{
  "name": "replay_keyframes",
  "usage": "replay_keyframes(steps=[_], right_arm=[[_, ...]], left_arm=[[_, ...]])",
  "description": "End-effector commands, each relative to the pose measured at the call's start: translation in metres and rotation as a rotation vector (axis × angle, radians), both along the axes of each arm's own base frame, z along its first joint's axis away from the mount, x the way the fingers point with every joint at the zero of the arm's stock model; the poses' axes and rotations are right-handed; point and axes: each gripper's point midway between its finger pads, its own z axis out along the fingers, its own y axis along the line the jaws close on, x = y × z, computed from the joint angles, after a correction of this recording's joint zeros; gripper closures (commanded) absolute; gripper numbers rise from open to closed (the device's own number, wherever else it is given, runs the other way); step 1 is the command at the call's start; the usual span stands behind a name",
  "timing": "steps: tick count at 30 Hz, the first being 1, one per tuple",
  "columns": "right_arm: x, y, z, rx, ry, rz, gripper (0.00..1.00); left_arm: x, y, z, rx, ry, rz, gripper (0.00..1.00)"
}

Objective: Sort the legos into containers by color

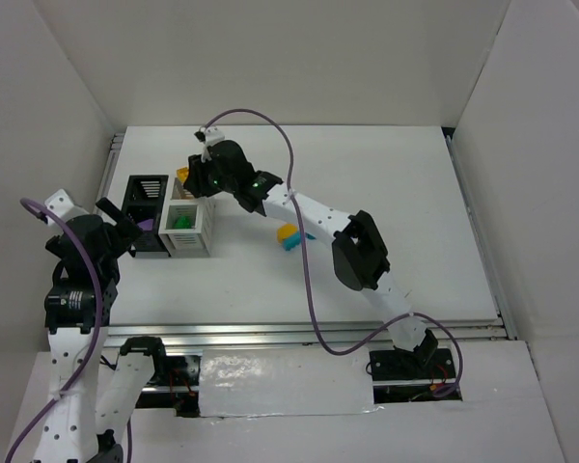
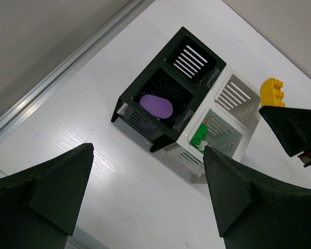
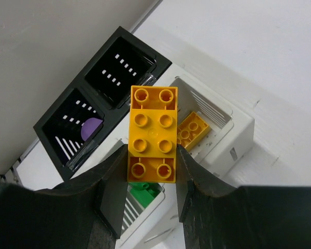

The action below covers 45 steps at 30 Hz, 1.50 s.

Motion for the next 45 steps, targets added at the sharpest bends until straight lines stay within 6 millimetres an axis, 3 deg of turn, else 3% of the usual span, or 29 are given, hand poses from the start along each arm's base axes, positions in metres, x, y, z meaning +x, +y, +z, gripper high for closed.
replay_keyframes(steps=[1,4,6,8,10,18,23,24,25,26,27,28,29,30,31,32,33,34,35,36,37,38,39,40,41,42,43,44,45], right_arm=[[0.007,0.017,0.044,0.081,-0.131,0.010,0.85],[0.011,0.020,0.036,0.065,-0.133,0.006,0.83],[0.013,0.019,0.033,0.057,-0.141,0.002,0.76],[0.014,0.019,0.032,0.056,-0.145,-0.003,0.59],[0.015,0.020,0.030,0.050,-0.143,-0.001,0.58],[0.016,0.025,0.028,0.057,-0.149,0.011,0.36],[0.016,0.021,0.035,0.063,-0.157,-0.006,0.31],[0.012,0.015,0.055,0.088,-0.177,-0.012,0.30],[0.012,0.009,0.061,0.093,-0.183,-0.028,0.28],[0.007,0.000,0.039,0.051,-0.147,-0.032,0.24],[0.004,-0.015,0.083,0.120,-0.206,-0.063,0.23],[0.001,-0.026,0.089,0.131,-0.211,-0.080,0.19],[0.001,-0.043,0.067,0.109,-0.178,-0.123,0.18],[-0.008,-0.066,0.105,0.159,-0.203,-0.160,0.13],[-0.011,-0.082,0.108,0.159,-0.196,-0.203,0.11],[-0.011,-0.109,0.083,0.103,-0.147,-0.305,0.04],[-0.022,-0.134,0.111,0.131,-0.163,-0.355,0.00],[-0.027,-0.149,0.110,0.113,-0.150,-0.396,0.00],[-0.036,-0.169,0.083,0.027,-0.092,-0.432,0.00],[-0.043,-0.197,0.098,0.026,-0.092,-0.503,0.00],[-0.054,-0.217,0.071,-0.043,-0.022,-0.544,0.00],[-0.067,-0.237,0.087,-0.009,-0.025,-0.566,0.00],[-0.076,-0.257,0.063,-0.034,0.025,-0.594,0.00],[-0.084,-0.270,0.058,-0.032,0.042,-0.608,0.00],[-0.098,-0.290,0.077,0.024,0.031,-0.624,0.00],[-0.106,-0.303,0.076,0.040,0.039,-0.639,0.00],[-0.111,-0.319,0.060,0.031,0.061,-0.679,0.00],[-0.124,-0.338,0.074,0.071,0.047,-0.703,0.00],[-0.130,-0.349,0.075,0.076,0.043,-0.722,0.00]], left_arm=[[0.006,-0.002,0.009,0.015,-0.034,-0.026,0.00],[0.007,-0.004,0.008,0.013,-0.028,-0.041,0.00],[0.008,-0.005,0.008,0.013,-0.026,-0.051,0.01],[0.009,-0.007,0.007,0.013,-0.028,-0.064,0.00],[0.011,-0.009,0.007,0.013,-0.025,-0.081,0.01],[0.013,-0.011,0.005,0.011,-0.015,-0.092,0.01],[0.012,-0.009,0.006,0.013,-0.016,-0.081,0.01],[0.012,-0.009,0.006,0.014,-0.014,-0.081,0.00],[0.012,-0.010,0.007,0.014,-0.017,-0.083,0.00],[0.012,-0.011,0.006,0.016,-0.014,-0.090,0.00],[0.013,-0.014,0.007,0.016,-0.015,-0.106,0.00],[0.015,-0.016,0.009,0.019,-0.026,-0.124,0.00],[0.017,-0.022,0.010,0.022,-0.027,-0.167,0.00],[0.020,-0.027,0.009,0.024,-0.029,-0.199,0.00],[0.023,-0.032,0.009,0.027,-0.031,-0.235,0.00],[0.030,-0.041,0.008,0.023,-0.029,-0.296,0.00],[0.033,-0.045,0.009,0.022,-0.030,-0.322,0.01],[0.037,-0.049,0.008,0.020,-0.028,-0.346,0.01],[0.044,-0.054,0.006,0.015,-0.017,-0.380,0.00],[0.047,-0.065,0.011,-0.004,-0.031,-0.442,0.00],[0.054,-0.073,0.007,-0.026,-0.013,-0.478,0.00],[0.058,-0.082,0.014,-0.039,-0.022,-0.515,0.00],[0.065,-0.094,0.008,-0.068,0.008,-0.547,0.00],[0.068,-0.105,0.009,-0.083,0.017,-0.574,0.00],[0.066,-0.133,0.016,-0.085,0.024,-0.651,0.00],[0.067,-0.148,0.017,-0.076,0.033,-0.675,0.00],[0.077,-0.156,0.008,-0.046,0.073,-0.654,0.00],[0.073,-0.189,0.004,-0.031,0.097,-0.737,0.00],[0.077,-0.205,0.009,-0.015,0.093,-0.768,0.01]])
